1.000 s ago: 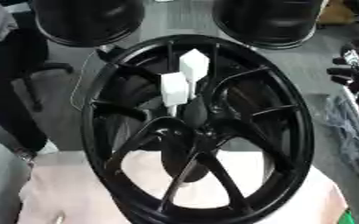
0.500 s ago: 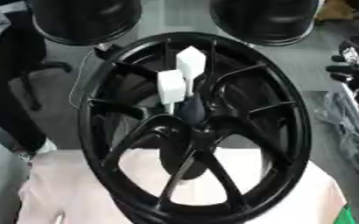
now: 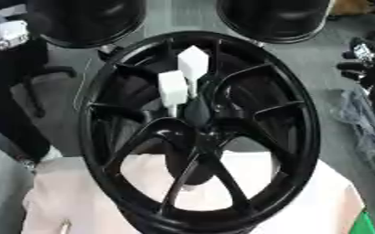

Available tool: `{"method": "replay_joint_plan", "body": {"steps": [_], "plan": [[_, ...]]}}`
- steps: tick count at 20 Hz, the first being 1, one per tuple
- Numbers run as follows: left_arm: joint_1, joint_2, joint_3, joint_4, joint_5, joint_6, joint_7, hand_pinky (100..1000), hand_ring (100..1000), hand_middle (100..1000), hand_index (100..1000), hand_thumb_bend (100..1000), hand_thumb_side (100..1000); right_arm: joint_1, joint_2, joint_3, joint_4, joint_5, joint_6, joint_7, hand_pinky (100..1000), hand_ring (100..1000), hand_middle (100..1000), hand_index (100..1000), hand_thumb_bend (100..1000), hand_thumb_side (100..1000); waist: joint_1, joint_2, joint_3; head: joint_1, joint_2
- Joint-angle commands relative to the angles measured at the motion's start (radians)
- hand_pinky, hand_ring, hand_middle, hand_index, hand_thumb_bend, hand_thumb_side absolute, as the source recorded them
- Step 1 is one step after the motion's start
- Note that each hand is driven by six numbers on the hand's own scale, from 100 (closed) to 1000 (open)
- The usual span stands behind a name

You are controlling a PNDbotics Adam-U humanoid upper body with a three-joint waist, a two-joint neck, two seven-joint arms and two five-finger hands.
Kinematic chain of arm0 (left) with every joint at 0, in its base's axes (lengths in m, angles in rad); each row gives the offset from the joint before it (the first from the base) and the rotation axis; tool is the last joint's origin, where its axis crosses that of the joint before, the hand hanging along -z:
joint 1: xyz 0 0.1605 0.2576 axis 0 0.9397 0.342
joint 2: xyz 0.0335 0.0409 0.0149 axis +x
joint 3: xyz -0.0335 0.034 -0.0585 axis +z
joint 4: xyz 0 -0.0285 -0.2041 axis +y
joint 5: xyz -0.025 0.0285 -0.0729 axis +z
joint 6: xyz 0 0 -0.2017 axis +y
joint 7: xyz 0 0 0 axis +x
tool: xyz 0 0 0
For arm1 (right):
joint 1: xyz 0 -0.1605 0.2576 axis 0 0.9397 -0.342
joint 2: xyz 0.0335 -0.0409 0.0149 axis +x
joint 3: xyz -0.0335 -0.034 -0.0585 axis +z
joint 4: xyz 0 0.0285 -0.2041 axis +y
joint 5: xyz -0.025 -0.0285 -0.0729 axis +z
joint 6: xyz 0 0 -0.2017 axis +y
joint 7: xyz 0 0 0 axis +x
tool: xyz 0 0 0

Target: Pull the pin out of the wheel hub.

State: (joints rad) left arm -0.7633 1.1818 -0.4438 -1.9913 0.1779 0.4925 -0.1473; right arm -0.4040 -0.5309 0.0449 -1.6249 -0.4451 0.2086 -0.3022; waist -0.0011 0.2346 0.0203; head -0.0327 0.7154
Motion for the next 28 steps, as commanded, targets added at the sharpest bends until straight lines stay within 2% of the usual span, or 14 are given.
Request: {"method": "replay_joint_plan", "body": {"steps": [1,6,12,19,28], "plan": [[-0.063,-0.016,-0.060,-0.009,-0.017,0.031,-0.047,815,774,745,803,494,508,-0.006,-0.033,-0.002,-0.015,0.005,0.001,0.002,815,688,655,818,193,475,0.002,-0.026,0.002,-0.020,0.005],[-0.191,-0.103,-0.152,-0.009,-0.027,0.108,-0.126,811,775,749,841,511,556,0.004,-0.032,-0.004,-0.012,0.004,0.001,0.001,816,687,655,817,196,476,0.005,-0.028,0.008,-0.041,0.007],[-0.300,-0.188,-0.223,0.003,-0.049,0.202,-0.221,823,792,778,867,525,562,0.007,-0.033,-0.004,-0.009,0.003,0.000,-0.001,815,687,655,817,198,476,0.009,-0.027,0.018,-0.042,0.010],[-0.381,-0.283,-0.267,0.052,-0.124,0.308,-0.334,840,809,795,866,562,571,0.009,-0.028,-0.002,-0.006,0.003,-0.001,0.001,814,687,654,817,198,478,0.011,-0.023,0.028,-0.040,0.012],[-0.426,-0.367,-0.274,0.128,-0.245,0.322,-0.479,832,800,787,834,547,548,0.009,-0.023,-0.001,-0.005,0.004,-0.001,0.003,814,687,654,817,200,479,0.012,-0.015,0.030,-0.033,0.005]]}}
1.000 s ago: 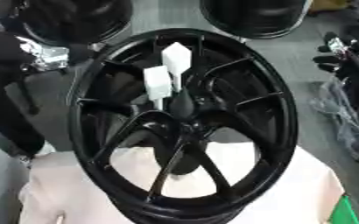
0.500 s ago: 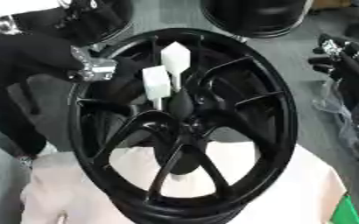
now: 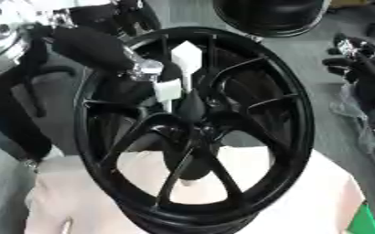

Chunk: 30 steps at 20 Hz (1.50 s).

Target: Pull the pin out of the wheel hub.

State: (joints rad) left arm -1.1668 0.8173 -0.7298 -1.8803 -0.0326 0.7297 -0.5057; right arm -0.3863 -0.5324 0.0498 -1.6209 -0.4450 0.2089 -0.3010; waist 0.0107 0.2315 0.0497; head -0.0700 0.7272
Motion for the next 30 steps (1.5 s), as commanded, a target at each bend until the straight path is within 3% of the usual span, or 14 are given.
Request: {"method": "replay_joint_plan", "body": {"steps": [1,10,30], "plan": [[-0.024,-0.007,0.014,0.025,-0.048,0.082,-0.136,831,799,786,833,547,546,-0.009,-0.021,-0.006,-0.008,0.004,-0.002,0.002,814,687,654,817,200,479,0.001,-0.011,0.000,0.005,-0.008],[-0.023,-0.048,0.017,0.093,-0.139,0.055,-0.240,826,795,782,827,481,437,-0.008,-0.015,-0.006,-0.007,0.004,-0.003,0.003,814,688,655,817,200,482,-0.002,-0.002,-0.006,0.016,-0.016],[-0.001,-0.089,-0.009,0.214,-0.196,0.037,-0.347,809,780,762,805,461,530,-0.011,-0.011,-0.006,-0.009,0.002,-0.005,0.003,814,688,655,817,202,483,-0.007,0.021,-0.018,0.031,-0.018]]}}
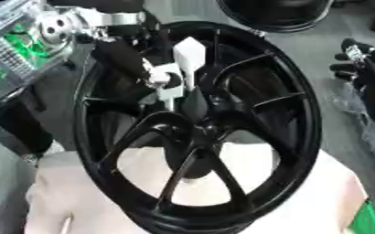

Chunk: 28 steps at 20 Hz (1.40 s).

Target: Pull the pin out of the wheel hub.

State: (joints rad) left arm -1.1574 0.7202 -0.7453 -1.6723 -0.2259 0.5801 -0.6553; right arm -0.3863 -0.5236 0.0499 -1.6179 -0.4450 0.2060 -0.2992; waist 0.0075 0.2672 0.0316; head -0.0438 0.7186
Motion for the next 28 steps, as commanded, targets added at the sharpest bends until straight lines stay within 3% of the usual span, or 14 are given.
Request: {"method": "replay_joint_plan", "body": {"steps": [1,12,23,28], "plan": [[-0.009,0.008,0.006,0.009,-0.002,0.186,-0.200,806,778,759,802,460,531,-0.012,-0.020,-0.006,-0.012,0.002,-0.002,0.001,814,688,655,817,202,483,-0.004,-0.014,0.000,0.005,-0.009],[-0.005,-0.016,0.011,0.032,-0.007,0.178,-0.188,783,759,733,777,425,490,-0.011,-0.015,-0.006,-0.008,0.001,-0.003,0.001,815,688,655,817,203,486,-0.008,-0.005,-0.007,0.012,-0.018],[-0.002,-0.049,0.004,0.064,-0.030,0.134,-0.179,766,745,717,757,390,482,-0.010,-0.011,-0.008,-0.007,0.001,-0.004,0.001,815,689,655,817,203,489,-0.009,0.003,-0.014,0.020,-0.025],[0.002,-0.055,0.002,0.075,-0.046,0.123,-0.185,750,725,691,735,344,418,-0.010,-0.010,-0.008,-0.006,-0.001,-0.005,0.000,815,688,654,816,203,489,-0.009,0.006,-0.016,0.021,-0.029]]}}
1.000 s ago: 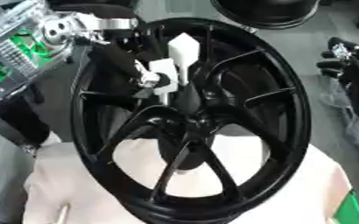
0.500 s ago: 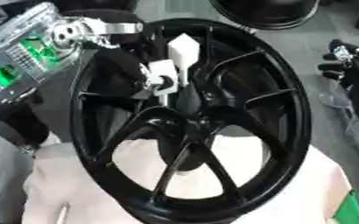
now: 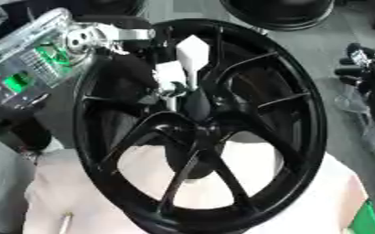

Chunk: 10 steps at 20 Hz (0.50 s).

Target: Pull the pin out of the wheel hub.

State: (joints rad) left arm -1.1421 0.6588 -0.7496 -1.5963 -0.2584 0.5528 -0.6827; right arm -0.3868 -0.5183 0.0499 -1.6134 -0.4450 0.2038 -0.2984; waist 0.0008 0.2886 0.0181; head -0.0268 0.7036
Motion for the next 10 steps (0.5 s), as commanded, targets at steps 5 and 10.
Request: {"method": "replay_joint_plan", "body": {"steps": [5,10], "plan": [[-0.014,0.006,0.005,-0.012,-0.026,0.147,-0.168,734,705,663,707,284,254,-0.009,-0.014,-0.008,-0.010,-0.003,-0.003,-0.003,815,687,652,816,202,490,-0.002,-0.016,-0.004,0.003,-0.014],[-0.012,0.005,0.014,-0.017,-0.036,0.162,-0.143,716,678,620,650,165,334,-0.003,-0.011,-0.009,-0.007,-0.004,-0.004,-0.004,815,685,650,816,201,494,0.000,-0.014,-0.004,0.003,-0.015]]}}
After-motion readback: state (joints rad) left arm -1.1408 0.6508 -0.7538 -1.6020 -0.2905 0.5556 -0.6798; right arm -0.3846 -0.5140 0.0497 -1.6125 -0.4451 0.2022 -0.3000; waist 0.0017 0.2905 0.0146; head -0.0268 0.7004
